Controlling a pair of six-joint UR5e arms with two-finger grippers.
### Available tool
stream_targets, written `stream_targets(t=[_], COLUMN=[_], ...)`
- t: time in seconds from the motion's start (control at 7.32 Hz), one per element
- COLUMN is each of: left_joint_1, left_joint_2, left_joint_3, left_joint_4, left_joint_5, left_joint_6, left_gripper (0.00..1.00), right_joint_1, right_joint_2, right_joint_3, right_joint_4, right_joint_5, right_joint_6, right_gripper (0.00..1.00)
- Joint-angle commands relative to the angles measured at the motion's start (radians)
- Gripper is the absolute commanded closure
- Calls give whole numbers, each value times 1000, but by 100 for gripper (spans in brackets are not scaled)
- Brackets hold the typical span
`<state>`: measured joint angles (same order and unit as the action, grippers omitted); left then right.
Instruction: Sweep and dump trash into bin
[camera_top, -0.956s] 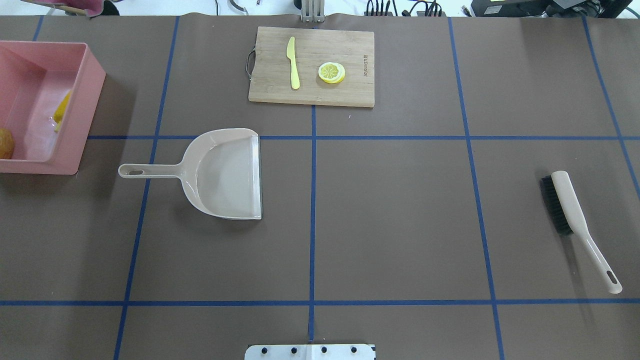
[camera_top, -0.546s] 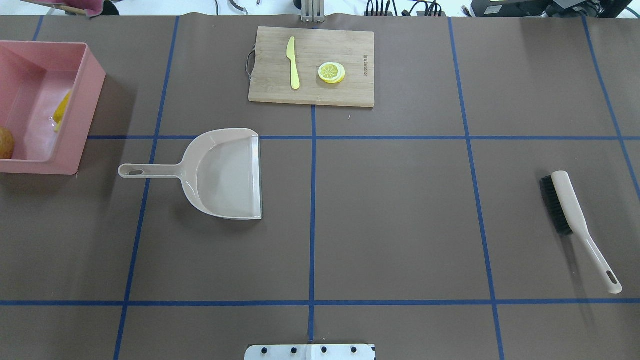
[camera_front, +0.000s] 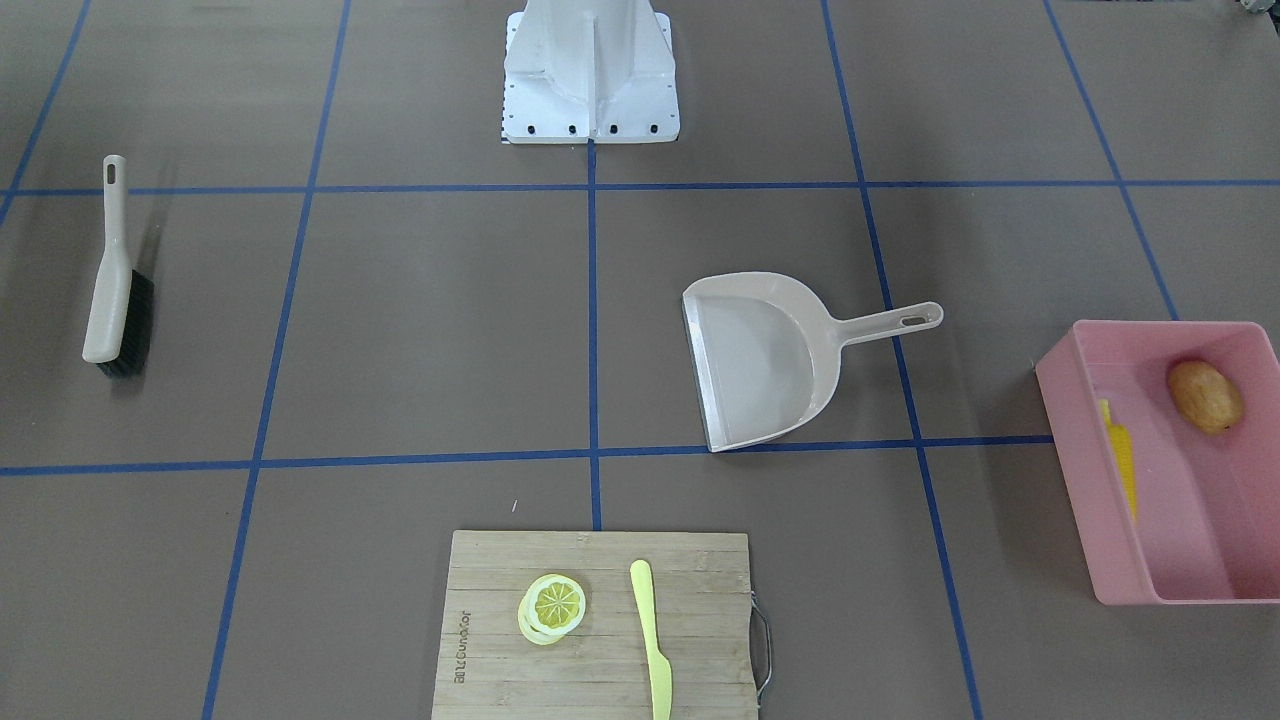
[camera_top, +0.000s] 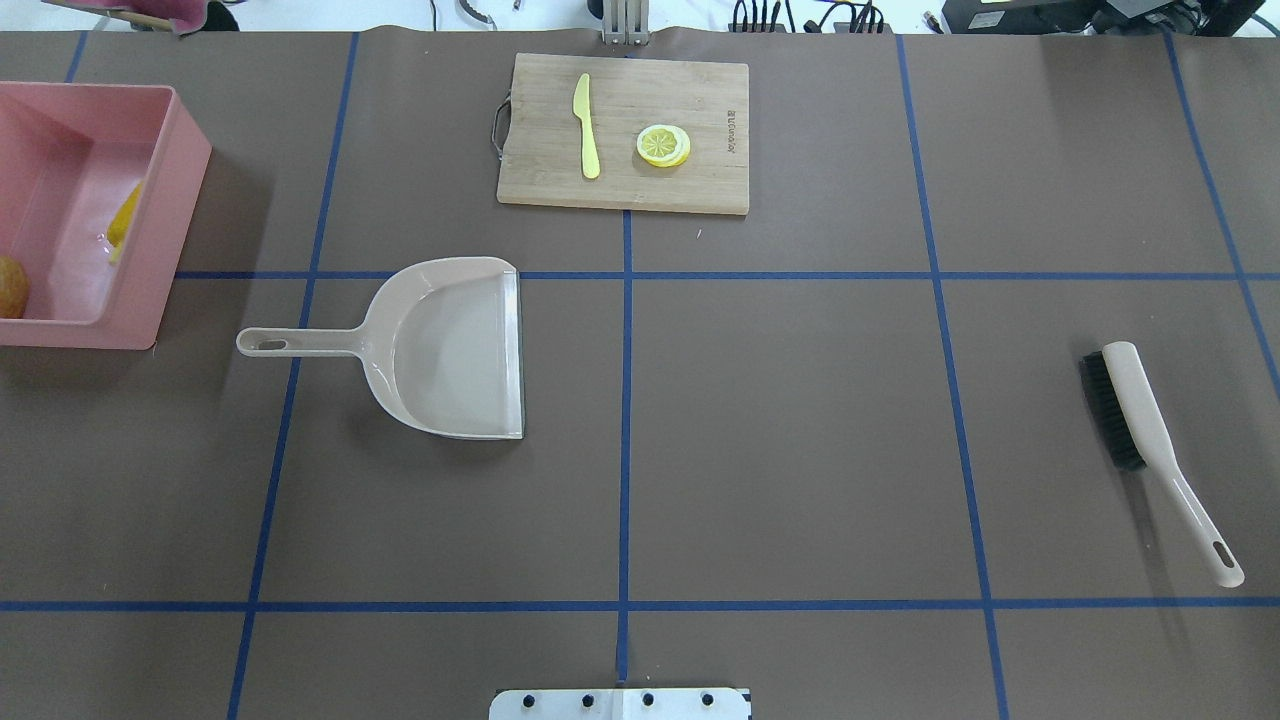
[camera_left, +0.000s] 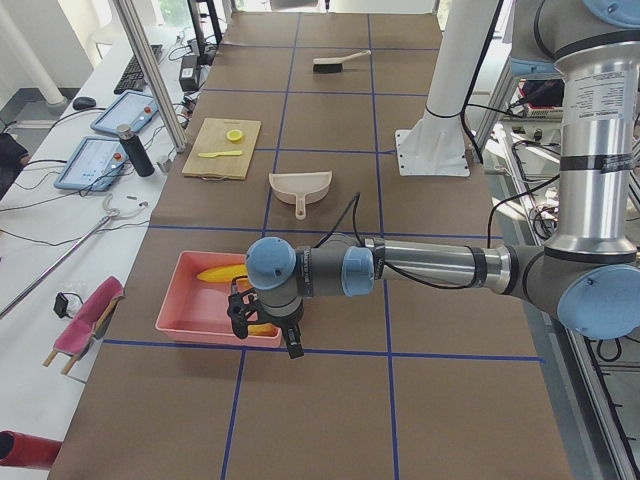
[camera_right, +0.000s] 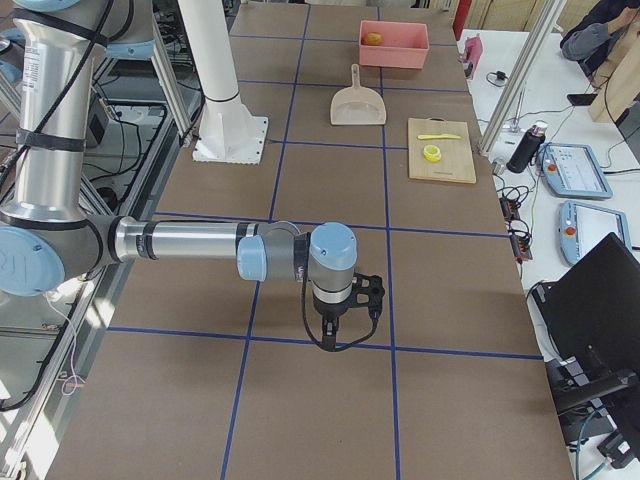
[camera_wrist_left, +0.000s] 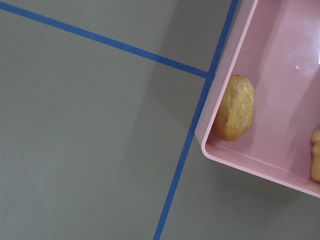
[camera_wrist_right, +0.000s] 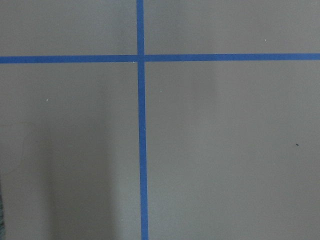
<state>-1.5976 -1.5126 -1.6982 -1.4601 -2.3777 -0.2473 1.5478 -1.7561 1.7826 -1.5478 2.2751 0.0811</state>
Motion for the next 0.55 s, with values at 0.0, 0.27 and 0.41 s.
stream_targets(t=[0.0,0.27,0.41], left_joint_1=[1,1,1], left_joint_2=[11,12,12], left_joint_3=[-8,2,0], left_joint_4=[-5,-6,-8], left_joint_5=[31,35,73], left_joint_6=[10,34,89], left_gripper=[1,1,1], right_joint_1=[0,0,0], right_joint_2=[0,0,0], right_joint_3=[0,0,0], right_joint_4=[0,0,0], right_joint_5=[0,-2,-2], right_joint_6=[0,2,2], right_gripper=[0,0,0])
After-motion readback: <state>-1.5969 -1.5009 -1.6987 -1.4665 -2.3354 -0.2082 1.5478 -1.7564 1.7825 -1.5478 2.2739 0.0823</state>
